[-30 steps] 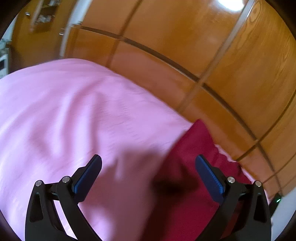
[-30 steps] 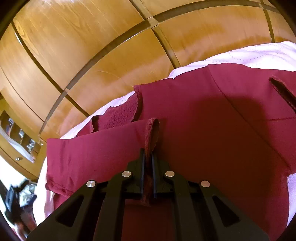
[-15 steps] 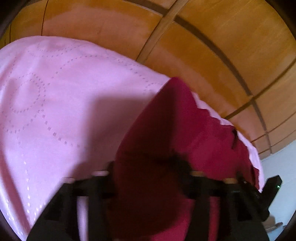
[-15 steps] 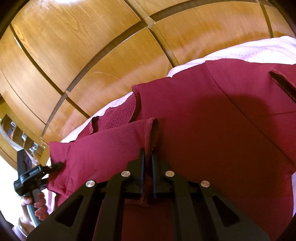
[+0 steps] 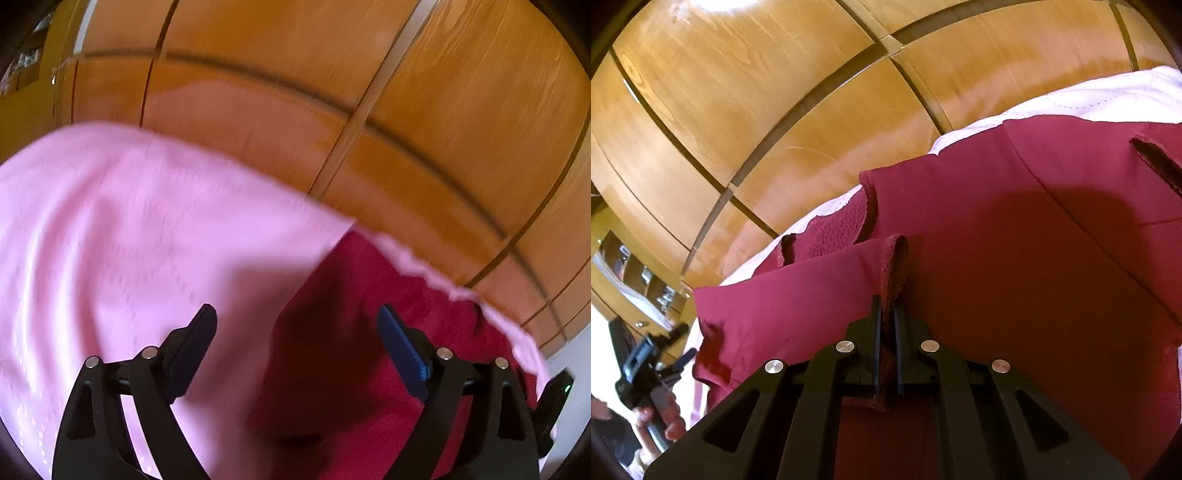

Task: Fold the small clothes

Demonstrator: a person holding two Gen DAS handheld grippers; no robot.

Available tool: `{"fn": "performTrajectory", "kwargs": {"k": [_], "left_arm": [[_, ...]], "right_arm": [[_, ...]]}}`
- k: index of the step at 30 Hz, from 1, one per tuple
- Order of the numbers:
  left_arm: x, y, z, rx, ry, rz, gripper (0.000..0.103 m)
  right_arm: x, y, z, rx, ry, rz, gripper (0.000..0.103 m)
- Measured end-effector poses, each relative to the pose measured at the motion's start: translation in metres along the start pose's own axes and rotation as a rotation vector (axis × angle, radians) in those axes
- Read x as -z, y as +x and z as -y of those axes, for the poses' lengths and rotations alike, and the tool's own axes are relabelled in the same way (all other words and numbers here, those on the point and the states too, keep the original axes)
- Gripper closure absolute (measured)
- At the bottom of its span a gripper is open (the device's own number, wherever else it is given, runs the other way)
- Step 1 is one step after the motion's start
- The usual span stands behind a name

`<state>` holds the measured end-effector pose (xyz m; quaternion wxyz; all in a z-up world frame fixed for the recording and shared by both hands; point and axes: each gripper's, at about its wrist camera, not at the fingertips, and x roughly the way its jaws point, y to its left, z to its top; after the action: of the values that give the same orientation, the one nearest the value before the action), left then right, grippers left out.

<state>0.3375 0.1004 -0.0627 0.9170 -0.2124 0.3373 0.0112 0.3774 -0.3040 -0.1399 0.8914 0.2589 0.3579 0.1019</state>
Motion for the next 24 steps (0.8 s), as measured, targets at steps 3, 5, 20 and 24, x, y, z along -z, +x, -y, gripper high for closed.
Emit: {"fn": "performTrajectory", "kwargs": {"k": [3,5,20,24], "left_arm": [[-0.024,0.003,0.003,-0.023,-0.004,0.024,0.006],[-0.051,0.025,0.007,-0.065,0.008,-0.05,0.003],[-0.052,0.091,0.031,-0.033,0.15,-0.385,0.087],[-0.06,0.089,0.016,-0.057,0.117,-0.334,0.087]], "right_arm": [[0.0,0.0,-0.001,0.0,0.0,0.001,0.098],[0.0,0.0,0.0,-0.007,0.006,0.002,0.098],[0.003,-0.007,0.007,-0.07,0.04,0.025,0.098],[0.003,-0.004,0.004,-0.071,0.025,0.017,0.098]]}}
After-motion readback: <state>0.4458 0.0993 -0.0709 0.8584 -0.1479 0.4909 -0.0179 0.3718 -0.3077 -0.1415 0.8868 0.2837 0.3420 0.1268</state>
